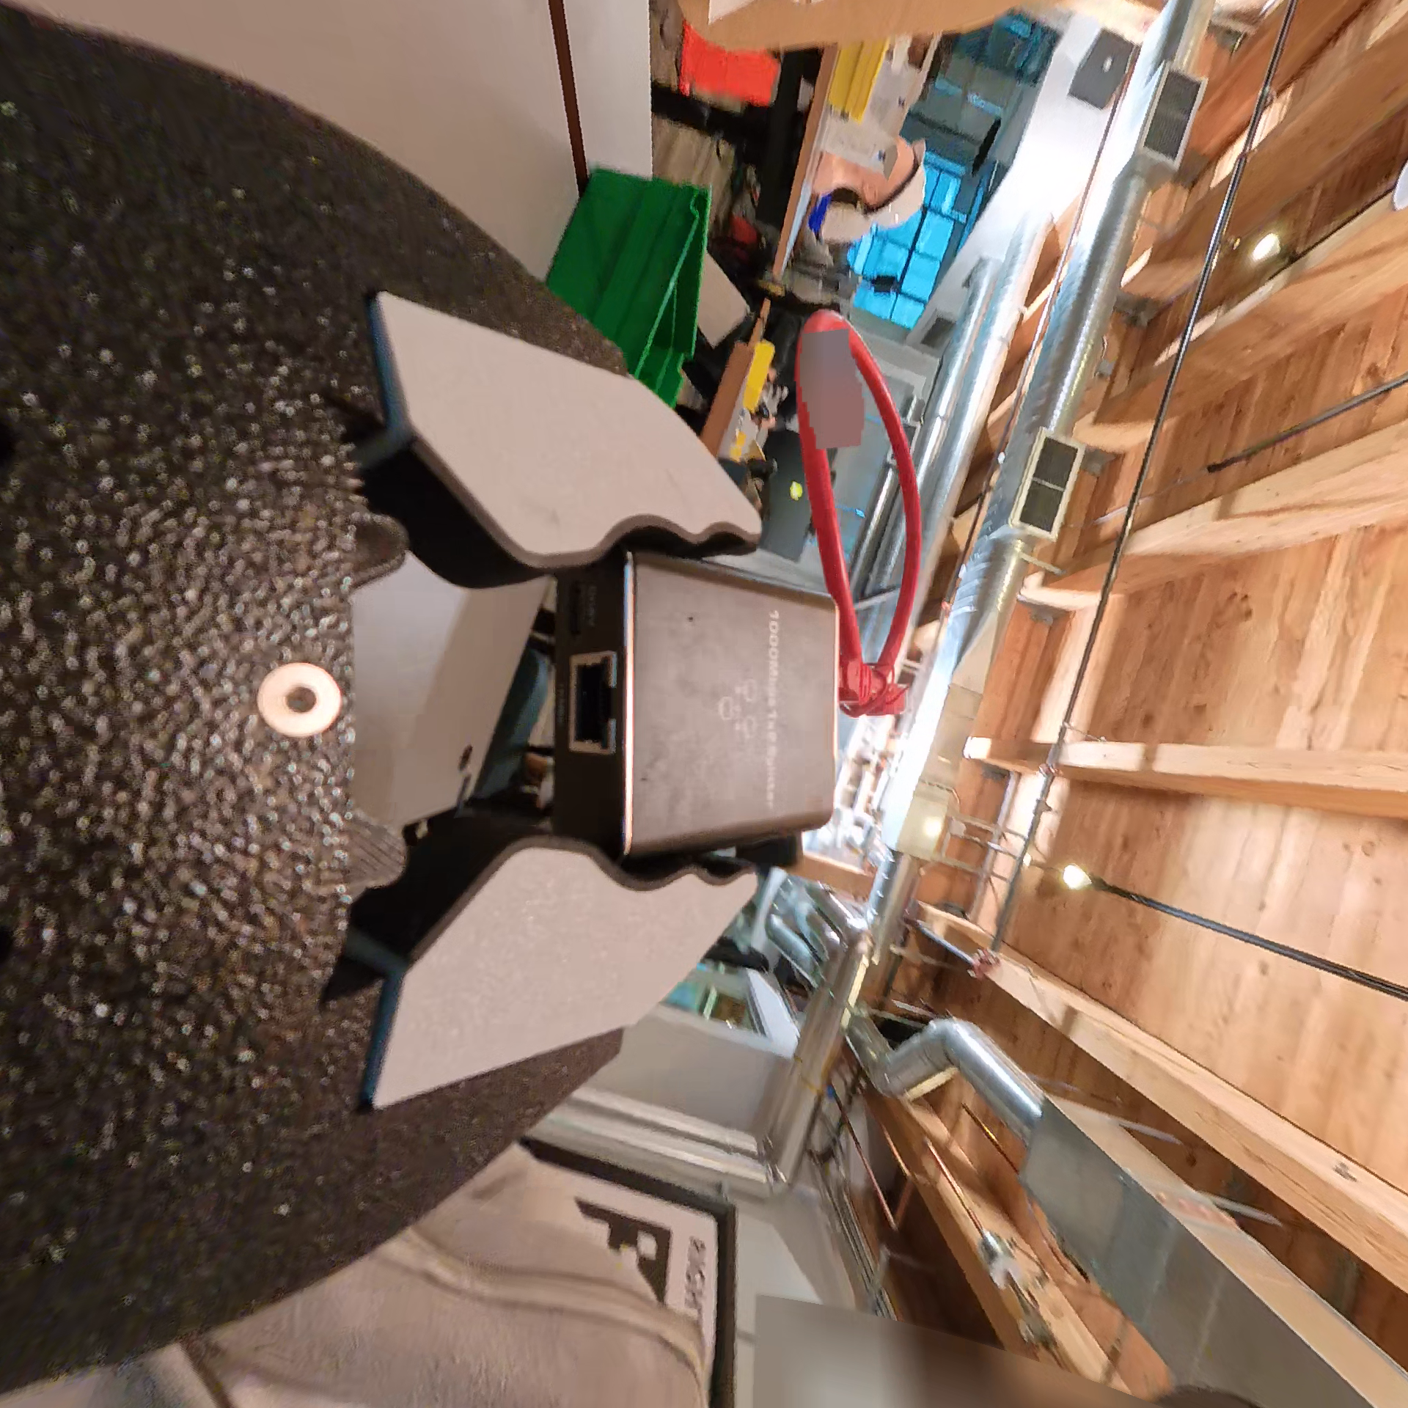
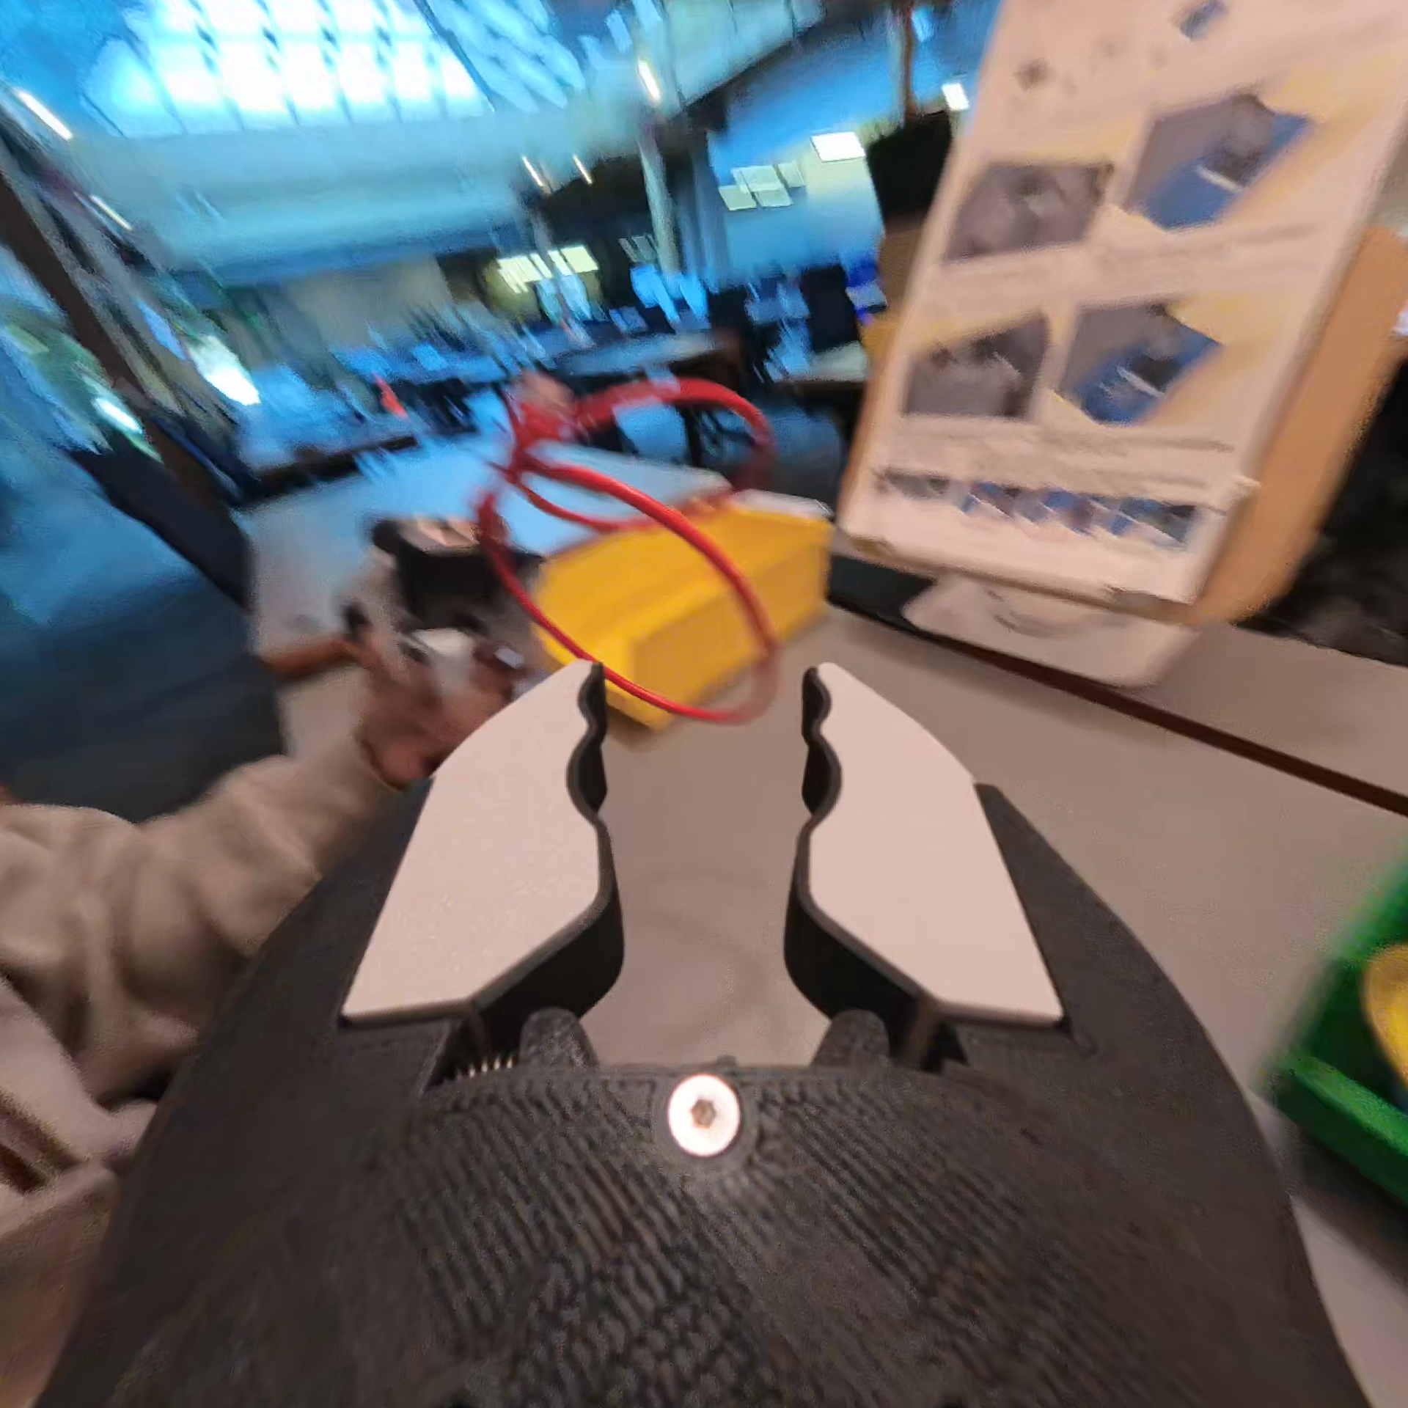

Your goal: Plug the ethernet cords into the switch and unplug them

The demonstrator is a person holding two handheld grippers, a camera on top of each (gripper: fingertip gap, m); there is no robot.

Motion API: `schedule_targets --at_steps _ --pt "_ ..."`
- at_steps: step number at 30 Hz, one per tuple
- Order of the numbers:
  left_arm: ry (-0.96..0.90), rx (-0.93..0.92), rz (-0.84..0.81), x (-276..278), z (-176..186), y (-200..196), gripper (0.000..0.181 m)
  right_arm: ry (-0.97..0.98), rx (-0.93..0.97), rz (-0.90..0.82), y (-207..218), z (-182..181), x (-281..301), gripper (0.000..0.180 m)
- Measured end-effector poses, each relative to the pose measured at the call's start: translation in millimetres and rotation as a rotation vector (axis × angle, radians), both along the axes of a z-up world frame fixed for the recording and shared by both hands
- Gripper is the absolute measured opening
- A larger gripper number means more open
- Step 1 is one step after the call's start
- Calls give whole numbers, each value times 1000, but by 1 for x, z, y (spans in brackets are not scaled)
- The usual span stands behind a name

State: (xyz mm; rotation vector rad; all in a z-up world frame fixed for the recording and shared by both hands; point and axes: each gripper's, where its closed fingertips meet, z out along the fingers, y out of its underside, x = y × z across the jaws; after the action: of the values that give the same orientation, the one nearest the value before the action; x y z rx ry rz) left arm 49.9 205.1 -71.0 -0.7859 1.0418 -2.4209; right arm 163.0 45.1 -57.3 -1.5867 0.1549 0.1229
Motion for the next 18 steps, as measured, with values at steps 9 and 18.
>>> schedule_targets --at_steps 9,18 --pt "-4 443 287 11 -14 -25 74 180 26 173 69 -12 -101 35" --pt "-67 776 413 13 -20 -58 75 583 262 274 90 -13 -108 33"
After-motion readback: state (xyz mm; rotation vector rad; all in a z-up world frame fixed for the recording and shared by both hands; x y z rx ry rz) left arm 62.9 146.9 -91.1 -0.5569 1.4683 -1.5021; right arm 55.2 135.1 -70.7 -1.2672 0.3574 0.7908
